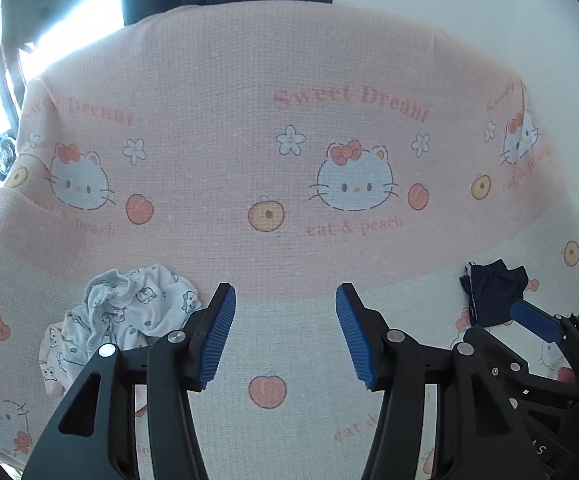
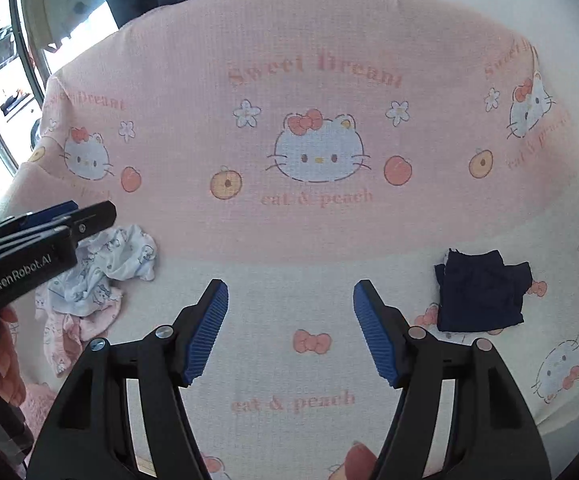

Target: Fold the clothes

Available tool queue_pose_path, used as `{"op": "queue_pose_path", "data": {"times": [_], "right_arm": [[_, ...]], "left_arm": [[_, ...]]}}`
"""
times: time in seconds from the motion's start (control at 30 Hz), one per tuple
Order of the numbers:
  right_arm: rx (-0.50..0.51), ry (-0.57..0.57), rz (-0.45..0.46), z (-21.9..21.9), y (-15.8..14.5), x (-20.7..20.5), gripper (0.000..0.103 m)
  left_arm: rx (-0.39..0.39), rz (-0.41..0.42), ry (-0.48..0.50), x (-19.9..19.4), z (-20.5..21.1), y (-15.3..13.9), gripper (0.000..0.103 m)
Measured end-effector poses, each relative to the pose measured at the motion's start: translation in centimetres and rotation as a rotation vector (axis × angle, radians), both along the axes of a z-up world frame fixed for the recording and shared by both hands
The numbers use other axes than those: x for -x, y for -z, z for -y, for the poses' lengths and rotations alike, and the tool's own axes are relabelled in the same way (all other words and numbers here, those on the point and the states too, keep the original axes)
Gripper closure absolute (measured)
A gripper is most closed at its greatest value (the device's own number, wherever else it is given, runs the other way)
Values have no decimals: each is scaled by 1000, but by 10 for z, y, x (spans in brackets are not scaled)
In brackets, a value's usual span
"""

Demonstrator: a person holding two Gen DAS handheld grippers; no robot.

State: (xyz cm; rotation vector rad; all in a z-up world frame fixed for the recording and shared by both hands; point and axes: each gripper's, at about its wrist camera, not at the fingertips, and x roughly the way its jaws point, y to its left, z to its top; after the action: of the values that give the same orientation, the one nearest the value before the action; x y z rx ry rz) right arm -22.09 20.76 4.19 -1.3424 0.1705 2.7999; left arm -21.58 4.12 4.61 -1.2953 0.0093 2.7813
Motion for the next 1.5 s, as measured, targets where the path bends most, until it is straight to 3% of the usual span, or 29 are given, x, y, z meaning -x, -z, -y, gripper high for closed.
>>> {"op": "queue_pose_path", "data": {"times": [0.03,0.13,0.3,0.5,0.6,0.9,1.07,1.17,1.5], "right_arm": [[10,1,-3,4,-4,-1,35],[23,13,-15,12,-15,-5,15],[-13,-5,-36,25,-28,-25,14],[-49,-15,-22,34,-32,-60,13],[-40,-14,-30,36,-34,-80,2],[-20,16,-26,36,-21,-141,2],[-37,16,-24,35,-19,-164,2],[-20,23,-32,34,-20,-175,2],[-9,3,0,39,-5,-188,2]], "left_arm": [[4,-2,-4,-3,2,-3,48],[12,-23,-26,-15,9,-10,47],[29,-69,-77,-44,23,-21,33],[19,-85,-107,-84,35,-26,32],[41,-75,-121,-104,40,-24,32],[-8,-17,-174,-163,60,-5,32],[69,-16,-174,-197,66,7,32],[46,12,-184,-213,68,15,32],[-3,-17,-151,-231,57,16,32]]}}
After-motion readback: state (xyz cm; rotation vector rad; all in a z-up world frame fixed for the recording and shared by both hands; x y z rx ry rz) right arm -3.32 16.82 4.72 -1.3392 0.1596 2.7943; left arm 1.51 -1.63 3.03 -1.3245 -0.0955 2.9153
